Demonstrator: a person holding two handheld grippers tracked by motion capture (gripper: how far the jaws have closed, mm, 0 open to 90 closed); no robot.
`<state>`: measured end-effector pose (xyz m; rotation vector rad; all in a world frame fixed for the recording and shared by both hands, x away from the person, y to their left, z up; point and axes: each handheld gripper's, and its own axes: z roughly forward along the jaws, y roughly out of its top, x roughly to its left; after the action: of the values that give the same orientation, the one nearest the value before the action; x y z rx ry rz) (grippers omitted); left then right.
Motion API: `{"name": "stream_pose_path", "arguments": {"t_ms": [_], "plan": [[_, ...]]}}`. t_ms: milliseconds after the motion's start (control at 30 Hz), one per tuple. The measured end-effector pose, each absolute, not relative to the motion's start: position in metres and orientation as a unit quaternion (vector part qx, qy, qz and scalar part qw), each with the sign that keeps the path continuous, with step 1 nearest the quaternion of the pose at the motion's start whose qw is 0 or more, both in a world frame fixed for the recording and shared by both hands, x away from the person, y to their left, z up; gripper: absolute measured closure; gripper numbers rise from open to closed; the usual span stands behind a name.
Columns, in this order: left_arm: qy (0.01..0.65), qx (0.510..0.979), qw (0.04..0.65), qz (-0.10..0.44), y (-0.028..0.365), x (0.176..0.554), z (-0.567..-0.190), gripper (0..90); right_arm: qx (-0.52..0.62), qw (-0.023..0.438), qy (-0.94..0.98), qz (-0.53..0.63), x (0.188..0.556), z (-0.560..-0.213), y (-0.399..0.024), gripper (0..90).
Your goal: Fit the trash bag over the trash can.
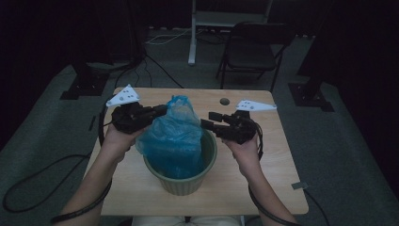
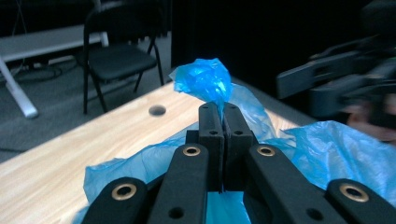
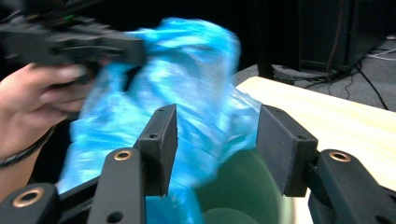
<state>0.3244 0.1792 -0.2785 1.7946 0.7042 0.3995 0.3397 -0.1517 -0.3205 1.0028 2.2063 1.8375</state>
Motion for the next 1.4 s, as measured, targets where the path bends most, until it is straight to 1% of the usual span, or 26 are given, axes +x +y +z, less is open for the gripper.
{"name": "stream_pose_path", "arguments": {"t_ms": [67, 133, 167, 267, 333, 367, 400, 433, 467, 533, 567, 633, 700, 767, 800, 833, 867, 933, 967, 1033, 1100, 1167, 1300, 1400], "plan": [[0.295, 0.756, 0.558, 0.175, 0.179, 0.320, -0.275, 89.3, 0.337, 0.038, 0.720, 0.605, 0.344, -0.323, -0.154, 43.8], [0.286, 0.757, 0.562, 0.173, 0.179, 0.317, -0.273, 89.3, 0.336, 0.018, 0.716, 0.611, 0.347, -0.326, -0.153, 41.8], [0.286, 0.756, 0.562, 0.174, 0.178, 0.315, -0.272, 89.3, 0.337, 0.015, 0.717, 0.611, 0.348, -0.328, -0.151, 41.0], [0.277, 0.756, 0.571, 0.163, 0.176, 0.310, -0.273, 89.3, 0.332, -0.006, 0.719, 0.610, 0.352, -0.332, -0.143, 39.2], [0.271, 0.751, 0.580, 0.162, 0.175, 0.307, -0.273, 89.3, 0.325, -0.034, 0.716, 0.617, 0.356, -0.335, -0.138, 38.1], [0.267, 0.749, 0.584, 0.163, 0.174, 0.306, -0.273, 89.3, 0.323, -0.045, 0.716, 0.617, 0.358, -0.336, -0.134, 39.3], [0.264, 0.747, 0.587, 0.166, 0.174, 0.305, -0.272, 89.3, 0.315, -0.056, 0.720, 0.616, 0.360, -0.336, -0.130, 42.1], [0.267, 0.747, 0.584, 0.173, 0.174, 0.304, -0.271, 89.3, 0.308, -0.071, 0.724, 0.613, 0.363, -0.337, -0.127, 55.9], [0.266, 0.746, 0.583, 0.180, 0.175, 0.303, -0.270, 89.3, 0.303, -0.072, 0.729, 0.610, 0.363, -0.336, -0.124, 71.0], [0.266, 0.738, 0.597, 0.166, 0.179, 0.301, -0.266, 89.4, 0.300, -0.066, 0.733, 0.606, 0.364, -0.333, -0.124, 90.0], [0.265, 0.739, 0.594, 0.175, 0.181, 0.300, -0.263, 89.4, 0.298, -0.066, 0.728, 0.613, 0.364, -0.329, -0.127, 90.0], [0.265, 0.737, 0.594, 0.184, 0.184, 0.296, -0.259, 89.4, 0.300, -0.036, 0.722, 0.622, 0.363, -0.316, -0.136, 90.0], [0.262, 0.737, 0.595, 0.187, 0.188, 0.292, -0.256, 89.4, 0.301, -0.029, 0.705, 0.642, 0.362, -0.303, -0.149, 90.0], [0.256, 0.736, 0.604, 0.169, 0.192, 0.289, -0.255, 89.3, 0.306, -0.005, 0.686, 0.660, 0.358, -0.291, -0.165, 90.0], [0.250, 0.738, 0.607, 0.158, 0.193, 0.287, -0.256, 89.2, 0.299, -0.012, 0.681, 0.668, 0.356, -0.287, -0.173, 90.0], [0.248, 0.742, 0.601, 0.162, 0.192, 0.283, -0.259, 89.2, 0.296, -0.010, 0.680, 0.671, 0.352, -0.284, -0.178, 90.0], [0.238, 0.751, 0.597, 0.153, 0.190, 0.280, -0.262, 89.1, 0.293, 0.002, 0.680, 0.671, 0.347, -0.282, -0.182, 90.0], [0.223, 0.763, 0.593, 0.129, 0.188, 0.270, -0.271, 88.9, 0.285, 0.003, 0.688, 0.668, 0.335, -0.284, -0.185, 90.0], [0.217, 0.770, 0.588, 0.118, 0.188, 0.265, -0.275, 88.9, 0.281, 0.011, 0.695, 0.662, 0.327, -0.287, -0.187, 90.0], [0.209, 0.780, 0.581, 0.100, 0.186, 0.254, -0.285, 88.9, 0.268, -0.002, 0.708, 0.653, 0.313, -0.298, -0.191, 90.0], [0.203, 0.791, 0.570, 0.094, 0.184, 0.244, -0.295, 88.9, 0.273, -0.003, 0.720, 0.638, 0.301, -0.313, -0.194, 90.0], [0.204, 0.794, 0.567, 0.074, 0.180, 0.235, -0.306, 88.8, 0.279, -0.015, 0.732, 0.622, 0.291, -0.331, -0.197, 90.0], [0.197, 0.804, 0.558, 0.063, 0.170, 0.216, -0.330, 88.4, 0.300, -0.048, 0.736, 0.606, 0.273, -0.368, -0.206, 90.0], [0.190, 0.813, 0.547, 0.063, 0.161, 0.202, -0.345, 88.5, 0.317, -0.063, 0.731, 0.602, 0.263, -0.390, -0.214, 90.0]]}}
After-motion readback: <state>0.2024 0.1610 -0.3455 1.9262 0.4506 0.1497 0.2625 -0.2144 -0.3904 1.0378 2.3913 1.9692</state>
